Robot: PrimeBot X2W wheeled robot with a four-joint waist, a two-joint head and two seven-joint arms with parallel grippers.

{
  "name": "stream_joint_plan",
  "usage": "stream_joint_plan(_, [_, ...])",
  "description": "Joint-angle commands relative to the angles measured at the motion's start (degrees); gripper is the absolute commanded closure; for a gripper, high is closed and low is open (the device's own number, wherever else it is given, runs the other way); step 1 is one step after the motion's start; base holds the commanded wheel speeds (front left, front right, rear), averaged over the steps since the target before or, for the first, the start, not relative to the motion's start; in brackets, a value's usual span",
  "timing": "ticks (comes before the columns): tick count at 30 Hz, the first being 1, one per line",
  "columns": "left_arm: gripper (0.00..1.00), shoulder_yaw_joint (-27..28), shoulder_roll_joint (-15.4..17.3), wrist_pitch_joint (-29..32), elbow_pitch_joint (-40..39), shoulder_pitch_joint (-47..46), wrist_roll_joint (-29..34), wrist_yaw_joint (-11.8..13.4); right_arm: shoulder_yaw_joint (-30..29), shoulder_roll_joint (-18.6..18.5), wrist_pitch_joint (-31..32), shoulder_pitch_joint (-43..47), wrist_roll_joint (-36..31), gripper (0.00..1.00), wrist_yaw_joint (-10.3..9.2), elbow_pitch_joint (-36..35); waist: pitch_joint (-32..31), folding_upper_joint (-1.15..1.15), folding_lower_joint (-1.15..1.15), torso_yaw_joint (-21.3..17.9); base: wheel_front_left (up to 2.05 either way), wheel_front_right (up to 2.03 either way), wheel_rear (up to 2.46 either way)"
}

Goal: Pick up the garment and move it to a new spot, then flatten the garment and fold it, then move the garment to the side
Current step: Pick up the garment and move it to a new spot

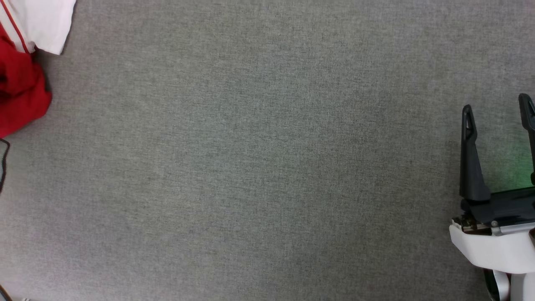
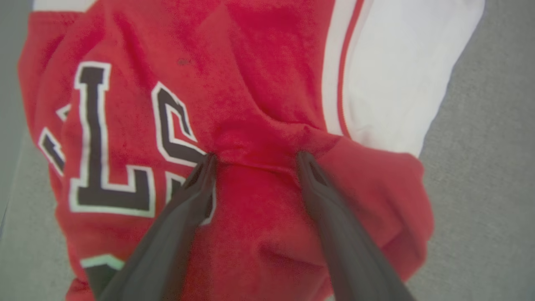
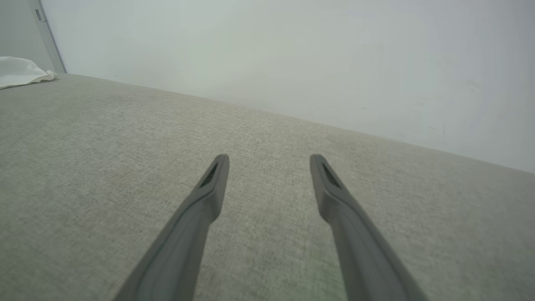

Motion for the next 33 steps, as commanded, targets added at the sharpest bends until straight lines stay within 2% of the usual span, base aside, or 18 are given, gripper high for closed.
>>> stream_joint_plan(1, [0.00, -1.08, -0.14, 1.06, 0.14, 1.30, -0.68, 0.02, 0.06, -0.05, -0.10, -0.73, -0.38, 0.00, -0.02, -0.51, 0.52, 0.00, -0.01, -0.13, 0.00, 0.00, 0.00])
stream_joint_plan(4, [0.00, -4.49, -1.25, 2.64, 0.81, 3.34, -1.14, 0.01, 0.49, -0.05, -0.10, -0.97, -0.80, 0.00, -0.02, -0.76, 1.05, 0.00, -0.01, -0.29, 0.00, 0.00, 0.00])
stream_joint_plan(7, [0.00, -6.57, -3.34, 1.69, 2.07, 4.97, -2.03, 0.00, 0.89, -0.05, -0.10, -1.21, -1.08, 0.00, -0.02, -0.67, 1.20, 0.00, -0.01, -0.46, 0.00, 0.00, 0.00])
stream_joint_plan(10, [0.00, -8.21, -3.63, 0.92, 2.68, 5.73, -1.63, -0.02, 1.03, -0.05, -0.10, -1.42, -1.06, 0.00, -0.02, -0.26, 0.82, 0.00, -0.01, -0.55, 0.00, 0.00, 0.00])
stream_joint_plan(11, [0.75, -8.79, -3.36, 0.34, 2.93, 5.98, -1.55, -0.05, 1.16, -0.05, -0.10, -1.52, -0.87, 0.00, -0.02, -0.08, 0.51, 0.00, -0.01, -0.56, 0.00, 0.00, 0.00])
stream_joint_plan(12, [1.00, -9.22, -3.02, -0.42, 2.88, 6.01, -1.79, -0.05, 1.31, -0.05, -0.10, -1.56, -0.61, 0.00, -0.02, 0.05, 0.06, 0.00, -0.01, -0.54, 0.00, 0.00, 0.00])
stream_joint_plan(19, [1.00, -11.43, 3.27, -8.02, -1.31, 2.82, -0.95, 0.01, 2.18, -0.05, -0.11, -1.48, 1.33, 0.00, -0.02, 2.06, -4.82, 0.00, -0.01, -0.32, 0.00, 0.00, 0.00])
stream_joint_plan(25, [1.00, -15.42, 7.36, -12.90, -7.79, -0.37, 0.77, 0.01, 3.01, -0.05, -0.10, -1.25, 3.24, 0.00, -0.02, 3.96, -9.96, 0.00, -0.01, -0.14, 0.00, 0.00, 0.00])
stream_joint_plan(29, [1.00, -18.67, 9.45, -14.84, -12.96, -3.13, 2.27, 0.01, 3.23, -0.05, -0.10, -0.52, 4.67, 0.00, -0.02, 5.15, -13.21, 0.00, -0.01, -0.38, 0.00, 0.00, 0.00])
stream_joint_plan(33, [1.00, -21.58, 10.13, -15.67, -18.08, -6.27, 3.87, 0.00, 3.35, -0.04, -0.10, 0.19, 6.09, 0.00, -0.02, 6.14, -16.07, 0.00, -0.01, -0.85, 0.00, 0.00, 0.00])
